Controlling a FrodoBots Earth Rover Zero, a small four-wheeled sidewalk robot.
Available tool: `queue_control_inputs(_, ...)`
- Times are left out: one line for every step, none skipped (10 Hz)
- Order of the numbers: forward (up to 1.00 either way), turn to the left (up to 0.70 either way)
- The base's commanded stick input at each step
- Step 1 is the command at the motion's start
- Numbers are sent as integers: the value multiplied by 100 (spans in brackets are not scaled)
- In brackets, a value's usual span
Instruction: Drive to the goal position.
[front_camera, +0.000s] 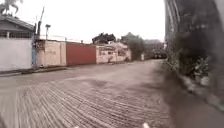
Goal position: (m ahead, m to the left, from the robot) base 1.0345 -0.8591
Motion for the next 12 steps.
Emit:
queue_control_inputs(70, 0)
queue_control_inputs(70, 0)
queue_control_inputs(70, 0)
queue_control_inputs(70, 0)
queue_control_inputs(70, 0)
queue_control_inputs(70, 0)
queue_control_inputs(70, 0)
queue_control_inputs(70, 0)
queue_control_inputs(70, 0)
queue_control_inputs(70, 0)
queue_control_inputs(70, 0)
queue_control_inputs(70, -2)
